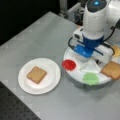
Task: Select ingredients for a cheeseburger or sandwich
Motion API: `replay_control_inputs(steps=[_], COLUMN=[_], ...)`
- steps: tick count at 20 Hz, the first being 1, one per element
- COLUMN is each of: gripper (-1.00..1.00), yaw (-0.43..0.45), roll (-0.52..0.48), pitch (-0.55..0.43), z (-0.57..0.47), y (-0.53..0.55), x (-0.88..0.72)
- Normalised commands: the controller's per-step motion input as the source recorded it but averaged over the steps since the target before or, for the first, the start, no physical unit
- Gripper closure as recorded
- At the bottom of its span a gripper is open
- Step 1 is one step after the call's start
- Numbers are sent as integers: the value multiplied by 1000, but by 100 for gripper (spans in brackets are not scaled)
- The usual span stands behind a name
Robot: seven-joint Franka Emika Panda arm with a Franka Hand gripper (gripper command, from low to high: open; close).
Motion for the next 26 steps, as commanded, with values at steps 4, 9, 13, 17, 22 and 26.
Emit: replay_control_inputs(steps=[4,9,13,17,22,26], gripper=[-100,-100,-100,-100,-100,-100], yaw=[220,554,486,396,412,372], roll=[-120,-58,6,93,33,30], pitch=[-144,-54,-66,15,104,63], z=[-185,-201,-212,-190,-159,-158], y=[19,3,25,33,10,-14], x=[-140,-155,-115,-82,-17,11])
